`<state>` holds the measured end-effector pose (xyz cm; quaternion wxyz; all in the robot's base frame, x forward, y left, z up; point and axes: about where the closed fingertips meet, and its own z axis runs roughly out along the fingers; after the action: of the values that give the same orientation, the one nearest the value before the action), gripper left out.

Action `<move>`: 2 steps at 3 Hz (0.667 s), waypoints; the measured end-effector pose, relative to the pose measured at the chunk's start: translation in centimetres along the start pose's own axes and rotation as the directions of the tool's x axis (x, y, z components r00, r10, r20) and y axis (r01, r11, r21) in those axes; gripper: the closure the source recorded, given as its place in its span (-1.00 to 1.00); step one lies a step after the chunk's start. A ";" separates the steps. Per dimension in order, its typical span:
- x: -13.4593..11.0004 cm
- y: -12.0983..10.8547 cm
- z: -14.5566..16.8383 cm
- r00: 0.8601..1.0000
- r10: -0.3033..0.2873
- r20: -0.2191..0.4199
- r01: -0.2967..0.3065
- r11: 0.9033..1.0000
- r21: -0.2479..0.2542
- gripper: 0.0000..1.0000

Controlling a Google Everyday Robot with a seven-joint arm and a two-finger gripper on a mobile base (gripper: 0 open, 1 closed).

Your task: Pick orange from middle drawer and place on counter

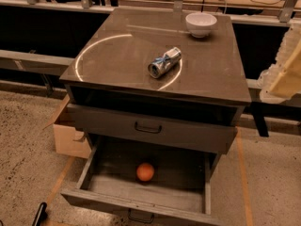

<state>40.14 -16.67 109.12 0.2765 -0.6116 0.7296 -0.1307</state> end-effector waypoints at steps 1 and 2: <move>0.0 0.0 0.0 1.000 0.000 0.000 0.000 1.000 0.000 -1.00; 0.0 0.0 0.0 1.000 0.000 0.000 0.000 1.000 0.000 -1.00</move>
Offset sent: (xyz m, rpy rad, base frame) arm -0.0192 0.0911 -0.1393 0.4205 0.1004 0.0398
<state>40.14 -16.67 109.12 0.2765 -0.6116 0.7296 -0.1307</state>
